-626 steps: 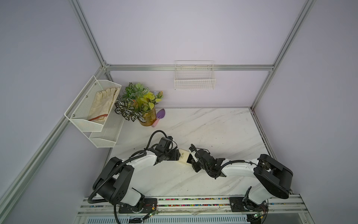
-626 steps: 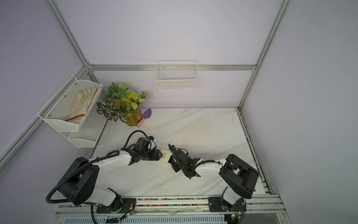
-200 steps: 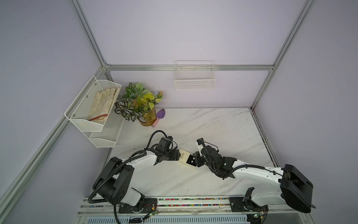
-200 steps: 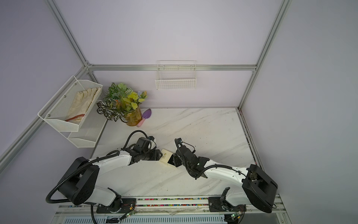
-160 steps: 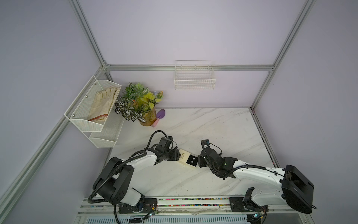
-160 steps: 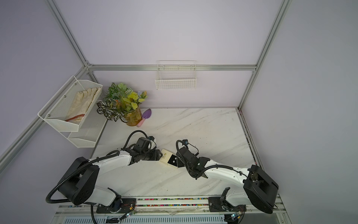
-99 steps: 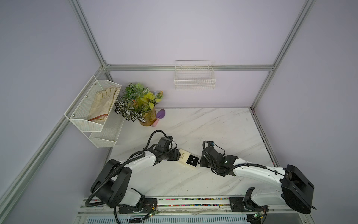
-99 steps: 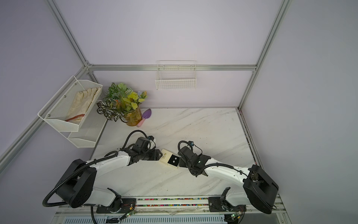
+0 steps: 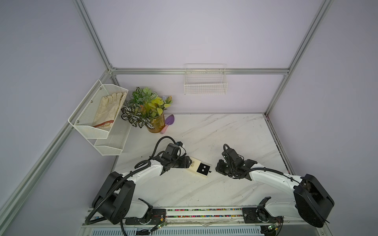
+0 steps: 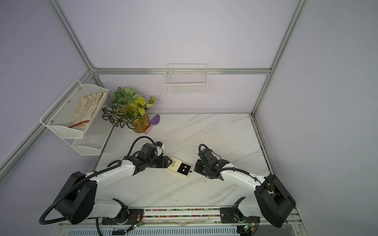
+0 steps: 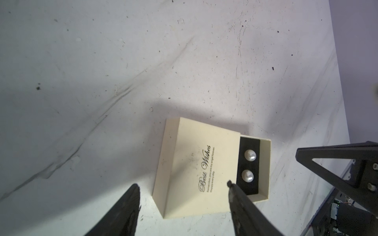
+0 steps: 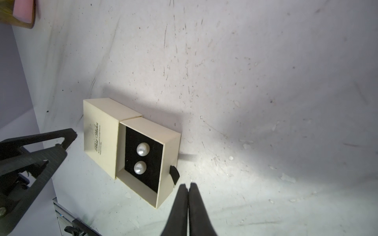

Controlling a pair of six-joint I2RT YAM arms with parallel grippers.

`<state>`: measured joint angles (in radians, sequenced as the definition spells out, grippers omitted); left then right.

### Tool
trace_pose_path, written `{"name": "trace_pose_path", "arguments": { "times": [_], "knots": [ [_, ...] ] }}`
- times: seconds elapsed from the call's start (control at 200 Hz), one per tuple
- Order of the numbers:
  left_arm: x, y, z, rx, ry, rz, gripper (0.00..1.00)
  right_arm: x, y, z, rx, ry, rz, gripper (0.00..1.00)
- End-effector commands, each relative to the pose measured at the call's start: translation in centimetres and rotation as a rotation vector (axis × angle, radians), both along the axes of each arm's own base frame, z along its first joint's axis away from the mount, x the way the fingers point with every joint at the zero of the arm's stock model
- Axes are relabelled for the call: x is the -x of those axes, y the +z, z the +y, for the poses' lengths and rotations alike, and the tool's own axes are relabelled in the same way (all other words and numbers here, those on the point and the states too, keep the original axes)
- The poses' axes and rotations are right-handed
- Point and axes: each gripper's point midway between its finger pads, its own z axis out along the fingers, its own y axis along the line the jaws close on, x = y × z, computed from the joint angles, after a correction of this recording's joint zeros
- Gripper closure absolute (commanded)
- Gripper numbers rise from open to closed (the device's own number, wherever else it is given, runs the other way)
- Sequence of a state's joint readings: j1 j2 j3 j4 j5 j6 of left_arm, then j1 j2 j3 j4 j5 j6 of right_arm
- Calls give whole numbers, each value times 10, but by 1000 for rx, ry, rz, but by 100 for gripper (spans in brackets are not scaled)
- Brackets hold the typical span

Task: Place the earrings into the drawer-style jewelry box
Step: Close the drawer of the jewelry box.

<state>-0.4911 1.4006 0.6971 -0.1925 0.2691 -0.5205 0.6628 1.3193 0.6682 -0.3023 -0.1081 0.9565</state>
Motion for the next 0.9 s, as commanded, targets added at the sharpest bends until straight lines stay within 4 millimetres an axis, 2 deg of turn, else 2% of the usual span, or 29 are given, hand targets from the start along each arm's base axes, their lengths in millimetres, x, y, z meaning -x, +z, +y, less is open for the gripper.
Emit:
{"name": "trace_pose_path", "arguments": {
  "times": [0.0,0.195,0.395,0.535,0.685,0.895],
  "knots": [
    [-10,7,-14,59,-18,11,32,-1,5,2,-24,-4,-2,89],
    [-4,-1,-17,70,-32,43,35,0,-2,-2,6,-5,13,88],
    [2,3,-22,93,-53,39,48,-2,-2,0,5,4,16,88],
    [8,0,-25,102,-64,55,53,-5,-3,1,9,8,21,88],
    [13,-3,-29,117,-74,63,53,-6,-4,0,16,4,21,84],
    [8,-5,-28,101,-66,54,53,-14,4,4,4,13,-17,78]
  ]
}}
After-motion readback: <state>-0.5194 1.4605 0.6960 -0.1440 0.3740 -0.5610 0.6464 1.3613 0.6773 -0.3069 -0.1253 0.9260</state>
